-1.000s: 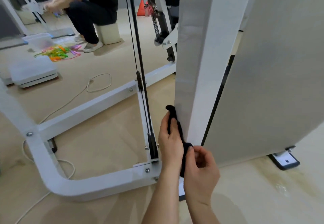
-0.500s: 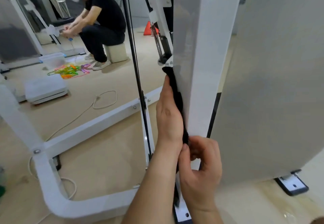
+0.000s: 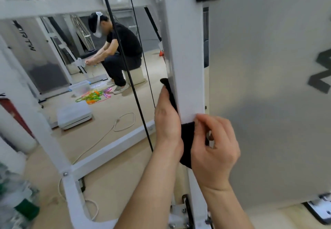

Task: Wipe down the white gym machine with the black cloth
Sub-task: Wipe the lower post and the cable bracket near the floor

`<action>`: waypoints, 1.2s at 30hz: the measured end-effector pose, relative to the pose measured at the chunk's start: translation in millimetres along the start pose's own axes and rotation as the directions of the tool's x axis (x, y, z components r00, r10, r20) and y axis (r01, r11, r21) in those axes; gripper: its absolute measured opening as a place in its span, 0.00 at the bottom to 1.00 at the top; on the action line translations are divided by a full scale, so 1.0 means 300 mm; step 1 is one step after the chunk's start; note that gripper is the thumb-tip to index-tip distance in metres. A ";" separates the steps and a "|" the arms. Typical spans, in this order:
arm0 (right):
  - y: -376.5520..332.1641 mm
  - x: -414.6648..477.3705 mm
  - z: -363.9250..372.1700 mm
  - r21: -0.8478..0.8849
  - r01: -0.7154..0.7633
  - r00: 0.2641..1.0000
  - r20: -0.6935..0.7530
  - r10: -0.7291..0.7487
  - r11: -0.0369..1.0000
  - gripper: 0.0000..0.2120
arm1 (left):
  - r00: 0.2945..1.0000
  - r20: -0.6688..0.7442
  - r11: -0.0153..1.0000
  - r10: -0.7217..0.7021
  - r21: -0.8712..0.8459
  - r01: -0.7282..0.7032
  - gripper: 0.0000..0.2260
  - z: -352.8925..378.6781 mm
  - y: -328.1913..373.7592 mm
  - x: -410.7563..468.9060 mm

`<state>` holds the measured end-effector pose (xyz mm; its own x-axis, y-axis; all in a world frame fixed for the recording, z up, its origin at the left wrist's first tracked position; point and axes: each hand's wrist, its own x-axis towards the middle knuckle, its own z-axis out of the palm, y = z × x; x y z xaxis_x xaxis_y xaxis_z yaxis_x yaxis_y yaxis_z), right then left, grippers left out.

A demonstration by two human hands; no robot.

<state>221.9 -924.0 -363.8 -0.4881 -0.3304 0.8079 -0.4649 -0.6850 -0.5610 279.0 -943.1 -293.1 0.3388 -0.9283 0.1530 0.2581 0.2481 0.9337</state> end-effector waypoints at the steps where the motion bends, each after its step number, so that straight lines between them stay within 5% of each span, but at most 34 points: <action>1: -0.008 0.033 0.009 0.009 0.029 0.999 -0.016 -0.028 1.000 0.06 | 0.999 0.009 0.999 0.037 -0.023 -0.037 0.16 0.010 0.023 0.001; 6: 0.035 0.017 -0.012 -0.011 0.020 1.000 0.018 -0.020 1.000 0.08 | 0.984 -0.032 0.983 0.176 0.056 -0.174 0.17 -0.023 -0.088 -0.061; 10: 0.076 -0.041 -0.053 -0.040 -0.086 0.996 0.020 0.087 0.996 0.08 | 0.986 -0.057 0.982 0.155 0.123 -0.147 0.17 -0.037 -0.136 -0.095; 14: 0.042 0.030 -0.044 -0.031 -0.009 1.000 -0.002 0.009 0.999 0.03 | 0.981 -0.035 0.962 0.192 0.204 -0.182 0.16 -0.014 -0.040 -0.021; 20: -0.017 0.137 -0.042 -0.036 0.072 0.997 -0.006 -0.072 0.997 0.02 | 0.994 0.022 0.991 0.110 0.074 -0.112 0.16 0.003 0.066 0.088; 23: -0.026 0.069 -0.085 -0.002 0.073 0.981 0.182 -0.072 0.997 0.06 | 0.994 0.000 0.993 0.111 0.049 -0.111 0.17 -0.007 0.016 0.048; 27: 0.000 -0.023 -0.153 -0.056 0.058 0.867 0.498 -0.022 0.997 0.07 | 0.994 0.058 0.992 0.096 0.072 -0.100 0.20 -0.025 -0.024 0.001; 32: -0.004 0.123 -0.101 -0.188 0.222 0.943 0.291 -0.162 0.957 0.06 | 0.981 0.185 0.999 0.050 -0.006 -0.050 0.26 -0.023 0.068 0.033; 36: -0.089 0.293 -0.007 -0.094 0.319 0.941 0.151 -0.303 0.943 0.09 | 0.941 0.285 0.980 0.181 0.024 -0.196 0.21 -0.001 0.179 0.074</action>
<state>189.8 -933.5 -278.1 -0.2069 -0.2017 0.9573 -0.6638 -0.6900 -0.2888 300.6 -950.4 -239.5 0.1073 -0.9080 0.4051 0.1648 0.4181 0.8933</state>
